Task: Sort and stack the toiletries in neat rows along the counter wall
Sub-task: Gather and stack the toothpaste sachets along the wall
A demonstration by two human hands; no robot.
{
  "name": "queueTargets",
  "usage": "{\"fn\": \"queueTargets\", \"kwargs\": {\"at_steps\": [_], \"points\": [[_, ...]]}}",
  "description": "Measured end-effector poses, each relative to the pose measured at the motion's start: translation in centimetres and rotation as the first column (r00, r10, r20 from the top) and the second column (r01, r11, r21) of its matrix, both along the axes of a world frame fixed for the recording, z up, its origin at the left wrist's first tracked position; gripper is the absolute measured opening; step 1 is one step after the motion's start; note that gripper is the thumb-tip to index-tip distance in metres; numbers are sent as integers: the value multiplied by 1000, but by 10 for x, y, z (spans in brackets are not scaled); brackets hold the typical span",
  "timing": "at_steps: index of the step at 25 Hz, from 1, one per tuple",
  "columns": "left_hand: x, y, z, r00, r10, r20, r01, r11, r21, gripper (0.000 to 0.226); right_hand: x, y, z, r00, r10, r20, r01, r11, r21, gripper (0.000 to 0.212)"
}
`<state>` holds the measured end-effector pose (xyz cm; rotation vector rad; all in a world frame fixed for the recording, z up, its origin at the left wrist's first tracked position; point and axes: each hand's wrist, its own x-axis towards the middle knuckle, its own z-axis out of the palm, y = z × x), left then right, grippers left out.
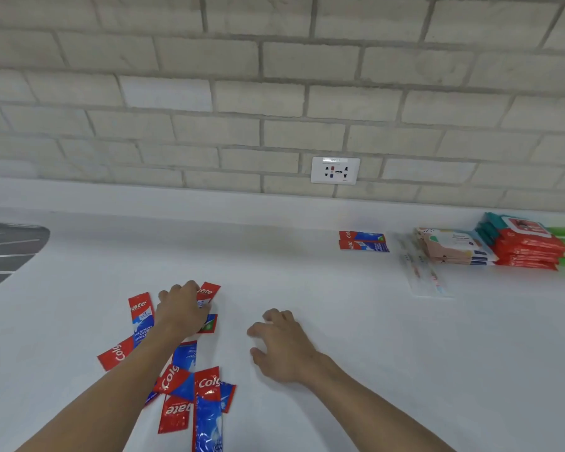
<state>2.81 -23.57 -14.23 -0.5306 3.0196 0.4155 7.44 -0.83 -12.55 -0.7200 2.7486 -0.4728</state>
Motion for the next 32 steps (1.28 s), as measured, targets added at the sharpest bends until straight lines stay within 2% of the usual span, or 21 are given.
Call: {"fn": "queueTargets", "kwargs": {"at_steps": [2, 7, 12, 17, 20, 23, 27, 30, 32], "points": [[-4, 2, 0, 1000, 1, -6, -1, 1000, 6, 55, 3, 1, -2, 1000, -3, -7, 3, 1000, 2, 47], [-14, 9, 12, 997, 35, 75, -45, 990, 134, 61, 8, 5, -7, 999, -22, -35, 21, 999, -30, 46], [-18, 26, 14, 1000, -14, -11, 17, 973, 231, 39, 9, 11, -8, 998, -52, -33, 51, 997, -50, 44], [-18, 47, 32, 998, 17, -55, 7, 910, 414, 29, 10, 15, -7, 996, -83, 14, 84, 989, -123, 44], [-21, 59, 43, 995, 44, -86, 12, 829, 559, 24, 3, 15, 0, 985, -132, 110, 153, 967, -205, 45], [-21, 77, 54, 993, 54, -108, 39, 709, 704, 24, -9, 16, 13, 923, -234, 306, 340, 868, -363, 45], [-19, 107, 65, 991, 64, -114, 67, 502, 863, 23, -26, 26, 23, 741, -305, 598, 637, 603, -481, 46], [-23, 128, 66, 990, 84, -116, 80, 349, 934, 11, -34, 44, 26, 632, -308, 711, 759, 433, -487, 40], [-25, 139, 67, 989, 98, -108, 78, 270, 960, 7, -37, 59, 27, 608, -266, 748, 788, 313, -530, 31]]}}
